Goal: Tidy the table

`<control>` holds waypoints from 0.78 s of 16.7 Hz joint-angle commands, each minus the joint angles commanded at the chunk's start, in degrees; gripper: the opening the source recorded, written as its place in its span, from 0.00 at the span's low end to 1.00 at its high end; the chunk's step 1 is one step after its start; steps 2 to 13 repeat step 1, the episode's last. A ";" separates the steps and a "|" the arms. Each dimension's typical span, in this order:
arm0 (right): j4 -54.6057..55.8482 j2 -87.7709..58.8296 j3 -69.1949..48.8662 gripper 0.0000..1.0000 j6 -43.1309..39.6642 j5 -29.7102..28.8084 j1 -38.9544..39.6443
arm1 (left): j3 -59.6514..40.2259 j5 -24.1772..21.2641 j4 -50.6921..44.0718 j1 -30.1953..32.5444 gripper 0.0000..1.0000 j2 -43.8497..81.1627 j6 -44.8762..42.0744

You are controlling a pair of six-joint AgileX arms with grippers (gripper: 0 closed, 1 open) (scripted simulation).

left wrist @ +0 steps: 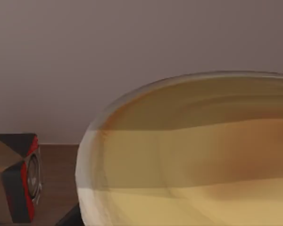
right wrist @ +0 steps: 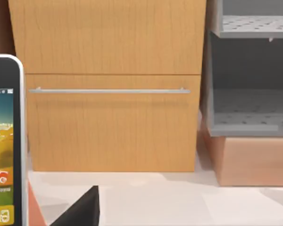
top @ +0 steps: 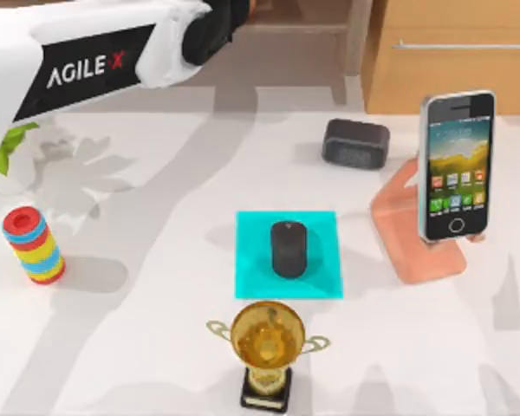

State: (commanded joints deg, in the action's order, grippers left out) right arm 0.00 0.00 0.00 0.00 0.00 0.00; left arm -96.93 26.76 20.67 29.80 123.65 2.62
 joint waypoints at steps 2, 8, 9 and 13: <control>0.00 0.00 0.00 1.00 0.00 0.00 0.00 | 0.00 0.00 0.00 0.00 1.00 0.00 0.00; 0.00 0.00 0.00 1.00 0.00 0.00 0.00 | 0.00 0.00 0.00 0.00 1.00 0.00 0.00; 0.00 0.00 0.00 1.00 0.00 0.00 0.00 | 0.00 0.00 0.00 0.00 1.00 0.00 0.00; 0.00 0.00 0.00 1.00 0.00 0.00 0.00 | 0.00 0.00 0.00 0.00 1.00 0.00 0.00</control>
